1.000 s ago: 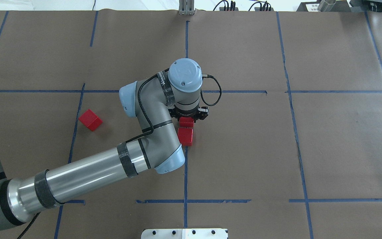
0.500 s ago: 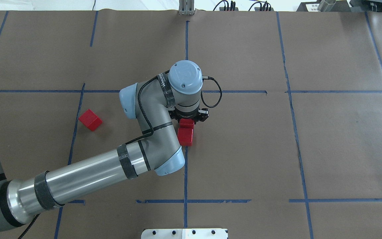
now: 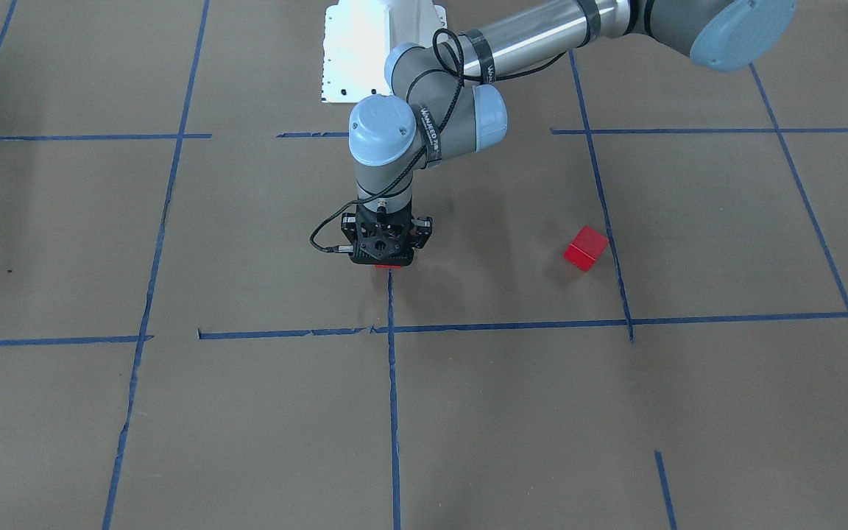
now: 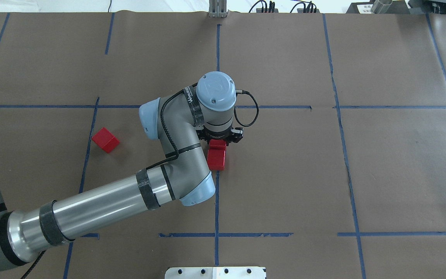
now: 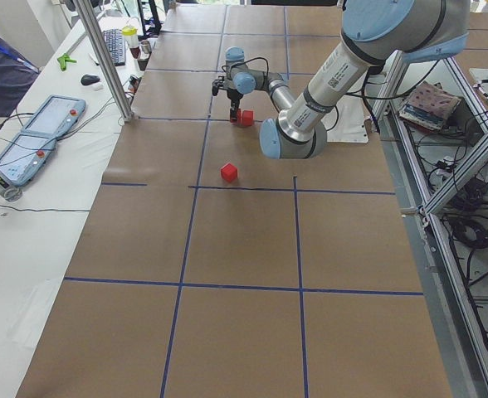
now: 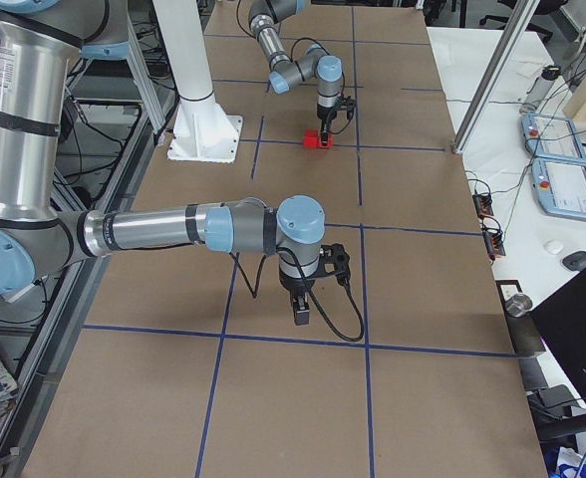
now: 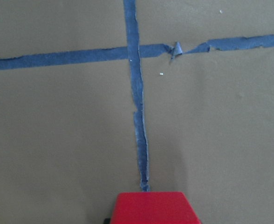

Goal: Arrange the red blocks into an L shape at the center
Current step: 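Lower the cube against the center cube and adjust its position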

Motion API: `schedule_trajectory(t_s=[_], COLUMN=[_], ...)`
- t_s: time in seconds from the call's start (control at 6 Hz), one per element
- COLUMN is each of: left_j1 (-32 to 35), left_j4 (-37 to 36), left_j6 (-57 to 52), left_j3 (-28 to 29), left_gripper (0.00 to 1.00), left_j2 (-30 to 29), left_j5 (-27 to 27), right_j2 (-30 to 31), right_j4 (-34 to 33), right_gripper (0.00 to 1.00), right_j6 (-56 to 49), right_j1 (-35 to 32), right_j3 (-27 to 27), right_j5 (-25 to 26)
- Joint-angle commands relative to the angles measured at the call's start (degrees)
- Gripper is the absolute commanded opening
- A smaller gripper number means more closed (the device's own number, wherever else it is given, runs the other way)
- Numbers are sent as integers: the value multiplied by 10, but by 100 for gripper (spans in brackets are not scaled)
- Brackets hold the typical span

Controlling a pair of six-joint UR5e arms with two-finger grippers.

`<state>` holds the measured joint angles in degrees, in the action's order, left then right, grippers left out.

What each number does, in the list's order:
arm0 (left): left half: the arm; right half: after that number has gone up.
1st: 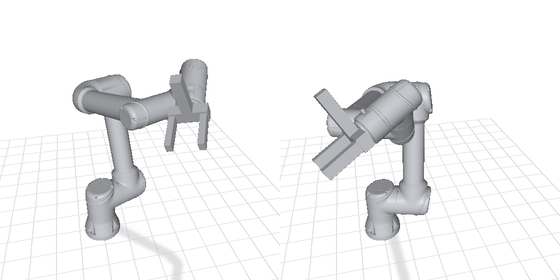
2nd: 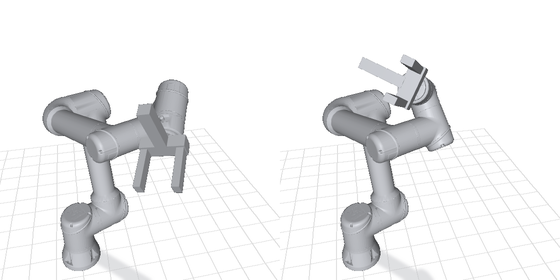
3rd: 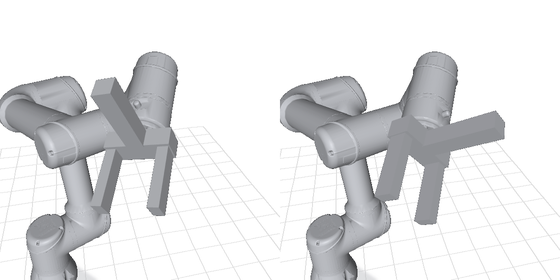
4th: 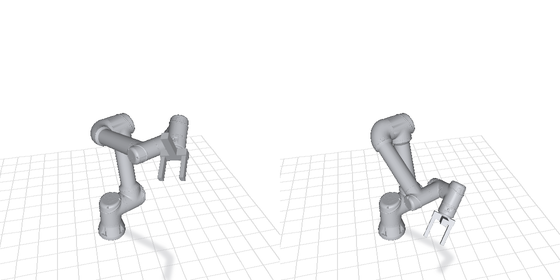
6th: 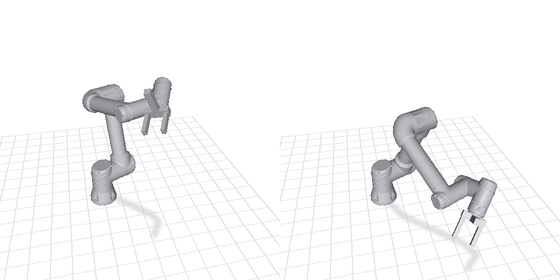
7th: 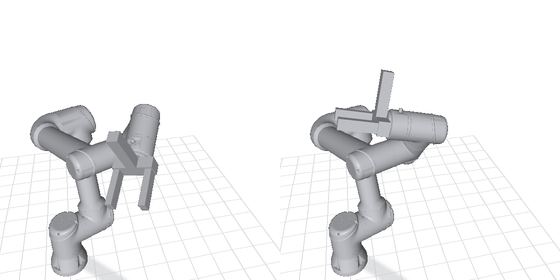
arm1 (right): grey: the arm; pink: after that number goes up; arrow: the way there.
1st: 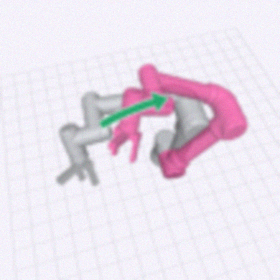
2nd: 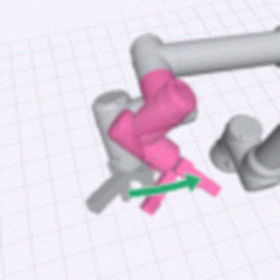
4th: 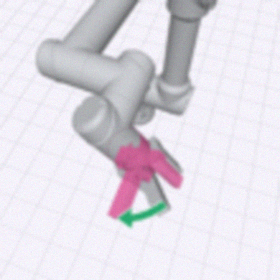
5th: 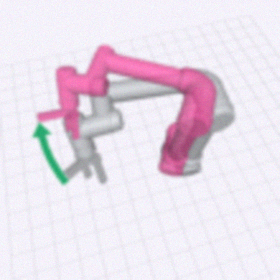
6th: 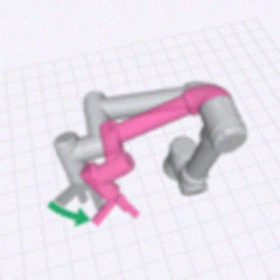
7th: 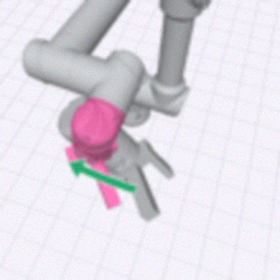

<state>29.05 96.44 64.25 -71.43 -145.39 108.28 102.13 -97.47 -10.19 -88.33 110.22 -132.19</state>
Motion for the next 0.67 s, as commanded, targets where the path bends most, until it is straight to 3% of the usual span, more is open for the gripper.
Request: schedule_trajectory(t_s=[0.0,0.5], left_j1=[-1,-7], left_j4=[0,0], left_j6=[0,1], left_j3=[-15,-14], left_gripper=[23,23], left_j2=[12,10], left_j5=[0,0], right_j2=[0,0], right_j4=[0,0], right_gripper=[100,100], right_j6=[0,0], right_j1=[0,0], right_j3=[-1,0], right_j5=[0,0])
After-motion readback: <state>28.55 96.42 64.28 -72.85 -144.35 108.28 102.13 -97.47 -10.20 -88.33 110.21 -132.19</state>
